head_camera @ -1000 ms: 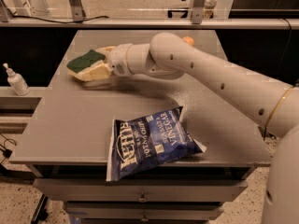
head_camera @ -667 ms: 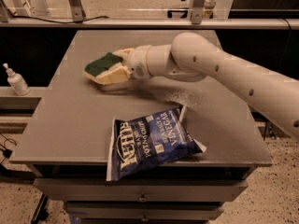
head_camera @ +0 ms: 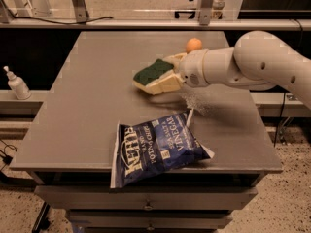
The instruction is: Move sponge near orange
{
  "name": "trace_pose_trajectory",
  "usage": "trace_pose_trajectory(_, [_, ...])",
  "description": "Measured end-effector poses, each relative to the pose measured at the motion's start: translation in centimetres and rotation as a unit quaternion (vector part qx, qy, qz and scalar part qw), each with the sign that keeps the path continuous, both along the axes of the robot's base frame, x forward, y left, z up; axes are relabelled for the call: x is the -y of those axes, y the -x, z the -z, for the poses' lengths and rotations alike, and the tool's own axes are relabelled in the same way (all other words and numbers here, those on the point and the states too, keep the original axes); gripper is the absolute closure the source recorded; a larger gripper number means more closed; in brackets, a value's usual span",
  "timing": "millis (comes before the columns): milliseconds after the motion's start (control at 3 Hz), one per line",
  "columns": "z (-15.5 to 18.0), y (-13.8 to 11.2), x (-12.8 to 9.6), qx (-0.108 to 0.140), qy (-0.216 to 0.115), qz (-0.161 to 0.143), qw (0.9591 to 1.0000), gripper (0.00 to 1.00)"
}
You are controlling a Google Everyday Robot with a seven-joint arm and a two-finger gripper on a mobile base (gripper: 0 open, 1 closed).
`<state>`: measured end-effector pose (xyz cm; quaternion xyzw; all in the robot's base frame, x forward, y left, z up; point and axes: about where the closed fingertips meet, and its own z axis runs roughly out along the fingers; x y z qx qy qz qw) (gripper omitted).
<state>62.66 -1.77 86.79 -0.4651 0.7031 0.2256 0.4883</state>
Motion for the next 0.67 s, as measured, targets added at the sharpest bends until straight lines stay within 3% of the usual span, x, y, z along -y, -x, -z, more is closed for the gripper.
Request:
trace_pose_trajectory(333, [-1.57,1.13,6.22,0.008,0.034,0.041,0.9986,1.00])
trace_pose_trajectory(667, [-1.57,1.13,6.22,0.008,0.034,0.041,0.9986,1.00])
